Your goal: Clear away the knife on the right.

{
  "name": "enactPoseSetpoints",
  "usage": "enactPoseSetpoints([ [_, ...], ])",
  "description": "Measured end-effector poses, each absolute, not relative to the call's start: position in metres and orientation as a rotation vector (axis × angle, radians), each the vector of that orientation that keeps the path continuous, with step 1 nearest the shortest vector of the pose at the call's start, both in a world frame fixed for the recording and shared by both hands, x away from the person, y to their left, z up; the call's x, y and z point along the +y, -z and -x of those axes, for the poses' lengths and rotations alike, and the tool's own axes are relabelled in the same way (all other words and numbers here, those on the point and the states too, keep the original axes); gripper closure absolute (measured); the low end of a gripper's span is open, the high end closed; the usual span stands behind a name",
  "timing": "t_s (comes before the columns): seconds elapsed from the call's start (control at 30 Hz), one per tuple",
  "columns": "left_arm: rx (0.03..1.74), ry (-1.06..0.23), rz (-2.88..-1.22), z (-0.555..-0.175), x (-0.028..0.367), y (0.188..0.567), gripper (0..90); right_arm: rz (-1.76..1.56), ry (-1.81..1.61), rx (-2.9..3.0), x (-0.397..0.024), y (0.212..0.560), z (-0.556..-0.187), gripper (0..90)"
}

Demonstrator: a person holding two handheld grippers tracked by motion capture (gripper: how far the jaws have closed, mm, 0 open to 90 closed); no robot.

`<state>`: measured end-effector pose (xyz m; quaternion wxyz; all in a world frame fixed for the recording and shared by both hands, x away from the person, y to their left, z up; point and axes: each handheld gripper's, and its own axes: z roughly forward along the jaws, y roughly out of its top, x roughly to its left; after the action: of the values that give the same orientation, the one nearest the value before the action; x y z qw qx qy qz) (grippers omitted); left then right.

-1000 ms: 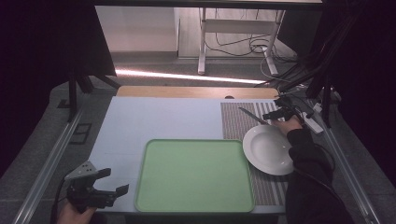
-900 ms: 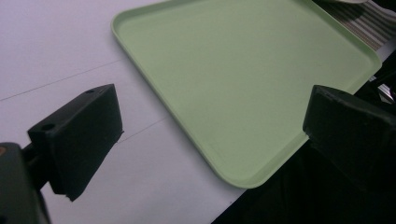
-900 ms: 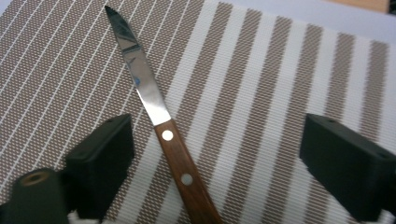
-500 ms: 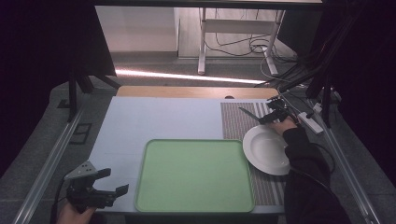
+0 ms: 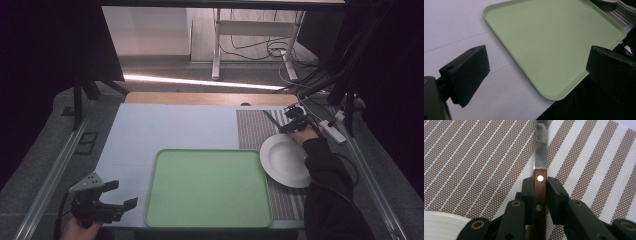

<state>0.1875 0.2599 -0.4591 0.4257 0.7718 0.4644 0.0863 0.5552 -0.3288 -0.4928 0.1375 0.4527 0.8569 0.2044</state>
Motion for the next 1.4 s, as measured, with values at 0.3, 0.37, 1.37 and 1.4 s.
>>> enactPoseSetpoints([
  [0.3, 1.162, -0.213, -1.928, -0.188, 0.260, 0.459, 4.6, -1.284, -0.588, 2.486, -0.332, 0.492, -0.554, 77.3],
  [0.37, 1.163, -0.212, -1.927, -0.188, 0.260, 0.459, 4.6, -1.291, -0.586, 2.477, -0.335, 0.491, -0.554, 77.3],
  [1.37, 1.161, -0.217, -1.927, -0.188, 0.259, 0.459, 4.6, -1.396, -0.771, 2.323, -0.393, 0.457, -0.539, 77.4],
  [1.4, 1.161, -0.217, -1.927, -0.188, 0.259, 0.459, 4.7, -1.396, -0.779, 2.321, -0.393, 0.456, -0.537, 77.4],
])
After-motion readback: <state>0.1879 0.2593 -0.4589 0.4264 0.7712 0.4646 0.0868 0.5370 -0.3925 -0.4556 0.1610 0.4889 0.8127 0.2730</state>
